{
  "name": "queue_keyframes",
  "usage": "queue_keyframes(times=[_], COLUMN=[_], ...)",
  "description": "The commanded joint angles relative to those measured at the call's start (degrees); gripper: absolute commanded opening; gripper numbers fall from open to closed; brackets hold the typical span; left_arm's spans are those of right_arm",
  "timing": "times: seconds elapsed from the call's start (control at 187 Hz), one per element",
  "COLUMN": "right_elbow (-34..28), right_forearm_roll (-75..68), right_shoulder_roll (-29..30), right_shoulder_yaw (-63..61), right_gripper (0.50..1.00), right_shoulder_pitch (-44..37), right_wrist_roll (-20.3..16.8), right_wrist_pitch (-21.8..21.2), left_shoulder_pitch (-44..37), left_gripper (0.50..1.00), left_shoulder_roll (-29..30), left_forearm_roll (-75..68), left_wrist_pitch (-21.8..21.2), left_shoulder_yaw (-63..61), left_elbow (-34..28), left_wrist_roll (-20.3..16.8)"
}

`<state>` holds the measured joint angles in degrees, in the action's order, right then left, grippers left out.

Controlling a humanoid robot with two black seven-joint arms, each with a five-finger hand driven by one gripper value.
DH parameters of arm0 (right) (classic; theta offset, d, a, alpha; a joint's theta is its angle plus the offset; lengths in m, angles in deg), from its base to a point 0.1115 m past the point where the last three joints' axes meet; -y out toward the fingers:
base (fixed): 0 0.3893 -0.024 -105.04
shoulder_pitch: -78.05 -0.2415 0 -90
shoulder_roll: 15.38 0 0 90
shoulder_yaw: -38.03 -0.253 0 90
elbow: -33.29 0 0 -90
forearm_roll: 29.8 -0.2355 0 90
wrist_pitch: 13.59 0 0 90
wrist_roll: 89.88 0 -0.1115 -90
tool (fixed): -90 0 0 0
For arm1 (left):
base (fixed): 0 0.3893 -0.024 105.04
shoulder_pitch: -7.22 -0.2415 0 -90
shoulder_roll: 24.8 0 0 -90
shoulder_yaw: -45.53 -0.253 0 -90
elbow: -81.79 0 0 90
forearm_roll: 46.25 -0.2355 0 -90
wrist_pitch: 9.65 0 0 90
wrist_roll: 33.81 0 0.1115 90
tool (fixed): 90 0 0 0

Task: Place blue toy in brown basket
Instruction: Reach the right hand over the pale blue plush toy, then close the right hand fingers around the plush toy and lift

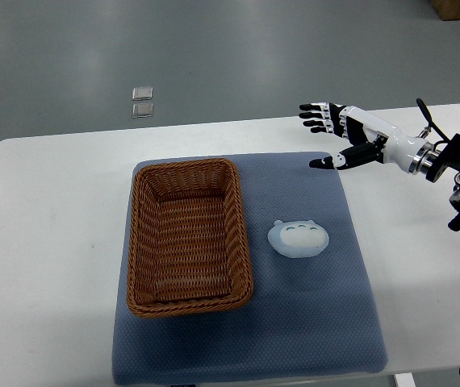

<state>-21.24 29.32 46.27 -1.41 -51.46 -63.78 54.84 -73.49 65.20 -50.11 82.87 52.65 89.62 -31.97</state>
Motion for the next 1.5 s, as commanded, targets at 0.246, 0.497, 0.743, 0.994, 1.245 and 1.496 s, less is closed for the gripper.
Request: queue_keyframes(times=[0.246, 0.497, 0.743, 0.994, 1.245, 1.496], right_elbow=[-8.4, -9.63, -9.63, -9.55, -9.11, -8.93], right_forearm_roll=[11.8, 16.9, 22.44, 23.32, 24.03, 24.11], right_shoulder_roll=[-5.66, -5.66, -5.31, -4.87, -3.64, -3.29], right_shoulder_yaw=[11.57, 14.12, 14.82, 17.37, 17.99, 19.66], right_gripper=[0.913, 0.913, 0.903, 0.897, 0.856, 0.799], right_shoulder_pitch=[-3.21, -3.21, -3.13, -3.04, -2.33, -2.25], right_wrist_roll=[3.25, 3.52, 3.96, 3.96, 3.43, 3.43], right_wrist_pitch=[-1.55, -1.55, -0.14, 1.44, 7.24, 9.0], left_shoulder_pitch=[0.03, 0.03, 0.03, 0.03, 0.03, 0.03], left_gripper=[1.0, 1.0, 1.0, 1.0, 1.0, 1.0], left_shoulder_roll=[0.0, 0.0, 0.0, 0.0, 0.0, 0.0], left_forearm_roll=[-0.01, -0.01, -0.01, 0.08, -0.01, -0.01], left_wrist_pitch=[-0.06, -0.06, 0.03, -0.06, -0.06, -0.06], left_shoulder_yaw=[-0.01, -0.09, -0.09, -0.18, -0.18, -0.18], left_elbow=[-0.1, -0.19, -0.19, -0.19, -0.19, -0.19], left_wrist_roll=[0.0, 0.0, 0.0, 0.0, 0.0, 0.0])
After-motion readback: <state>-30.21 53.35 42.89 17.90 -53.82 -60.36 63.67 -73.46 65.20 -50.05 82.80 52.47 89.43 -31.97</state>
